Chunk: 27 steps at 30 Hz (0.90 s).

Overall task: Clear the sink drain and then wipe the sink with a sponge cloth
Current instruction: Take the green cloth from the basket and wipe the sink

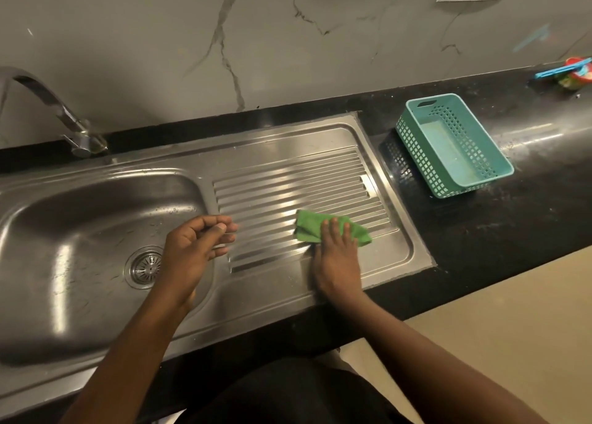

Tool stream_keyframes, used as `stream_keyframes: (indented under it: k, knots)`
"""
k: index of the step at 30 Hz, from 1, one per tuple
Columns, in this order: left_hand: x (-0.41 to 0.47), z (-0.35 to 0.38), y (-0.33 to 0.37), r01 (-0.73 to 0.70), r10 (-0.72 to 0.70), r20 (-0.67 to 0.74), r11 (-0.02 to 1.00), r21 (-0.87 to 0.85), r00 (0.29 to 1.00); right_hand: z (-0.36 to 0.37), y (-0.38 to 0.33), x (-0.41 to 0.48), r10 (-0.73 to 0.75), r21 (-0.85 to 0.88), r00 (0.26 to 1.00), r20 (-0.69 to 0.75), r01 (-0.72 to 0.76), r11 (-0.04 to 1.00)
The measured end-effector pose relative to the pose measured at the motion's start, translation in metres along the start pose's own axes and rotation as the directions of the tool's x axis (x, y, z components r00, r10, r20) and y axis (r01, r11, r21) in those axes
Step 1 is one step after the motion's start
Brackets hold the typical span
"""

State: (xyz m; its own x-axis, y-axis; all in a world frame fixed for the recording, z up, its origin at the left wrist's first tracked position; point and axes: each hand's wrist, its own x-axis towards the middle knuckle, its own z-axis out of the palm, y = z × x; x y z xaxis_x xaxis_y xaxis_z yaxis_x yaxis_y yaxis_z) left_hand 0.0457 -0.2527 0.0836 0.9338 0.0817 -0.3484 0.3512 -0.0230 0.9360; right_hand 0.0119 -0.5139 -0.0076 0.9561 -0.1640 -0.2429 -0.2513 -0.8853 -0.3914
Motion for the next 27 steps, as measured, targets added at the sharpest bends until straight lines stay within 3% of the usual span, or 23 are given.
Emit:
stream_keyframes:
  k: [4,9,13,15,18,23,27]
  knots:
    - [0.002,0.009,0.0,0.005,-0.004,0.021,1.0,-0.01,1.0,0.03,-0.054,-0.019,-0.154,-0.044,0.974,0.165,0.163,0.986]
    - [0.003,0.021,0.002,0.005,-0.005,0.05,1.0,0.0,0.999,0.074,-0.123,-0.055,-0.511,-0.028,0.769,0.384,0.563,0.826]
    - [0.005,0.021,0.003,-0.017,0.018,0.043,1.0,-0.002,0.999,0.062,-0.103,-0.053,-0.62,-0.05,0.686,0.38,0.685,0.727]
    - [0.006,0.022,0.001,-0.014,0.015,0.037,1.0,-0.012,0.999,0.045,-0.073,-0.048,-0.622,-0.056,0.699,0.352,0.679,0.732]
    - [0.006,0.023,-0.004,-0.008,0.008,0.052,1.0,-0.003,0.999,0.014,-0.018,-0.043,-0.536,-0.079,0.782,0.317,0.585,0.807]
    - [0.008,0.025,-0.01,0.0,-0.002,0.083,1.0,0.027,0.997,-0.051,0.082,-0.026,-0.249,-0.199,0.948,0.199,0.287,0.937]
    - [0.008,0.024,-0.012,-0.005,0.002,0.107,1.0,0.03,0.994,-0.081,0.128,-0.024,-0.105,-0.287,0.986,0.127,0.138,0.948]
